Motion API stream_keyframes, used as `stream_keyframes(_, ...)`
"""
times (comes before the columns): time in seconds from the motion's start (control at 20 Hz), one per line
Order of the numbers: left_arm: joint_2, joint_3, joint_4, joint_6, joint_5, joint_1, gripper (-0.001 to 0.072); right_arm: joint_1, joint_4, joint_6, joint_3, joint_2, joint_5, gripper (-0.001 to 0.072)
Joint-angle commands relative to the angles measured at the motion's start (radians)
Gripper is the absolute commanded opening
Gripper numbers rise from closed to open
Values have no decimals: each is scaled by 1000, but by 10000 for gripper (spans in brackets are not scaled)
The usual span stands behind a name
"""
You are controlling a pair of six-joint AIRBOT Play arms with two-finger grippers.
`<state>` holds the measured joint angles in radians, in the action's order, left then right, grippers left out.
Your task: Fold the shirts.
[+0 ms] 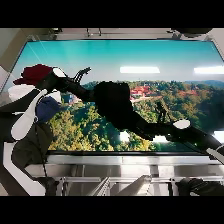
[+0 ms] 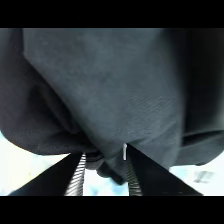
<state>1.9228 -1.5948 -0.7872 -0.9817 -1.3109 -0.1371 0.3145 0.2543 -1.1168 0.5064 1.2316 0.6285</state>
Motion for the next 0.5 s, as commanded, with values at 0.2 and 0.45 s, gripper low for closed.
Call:
stream_keyframes(0.2, -12, -140, 219, -28, -114, 0, 7, -62, 14, 152, 93, -48, 64, 23)
stream_keyframes(0.45, -182, -228, 216, -95, -119, 25, 7, -345, 112, 152, 176, -282, 255, 22)
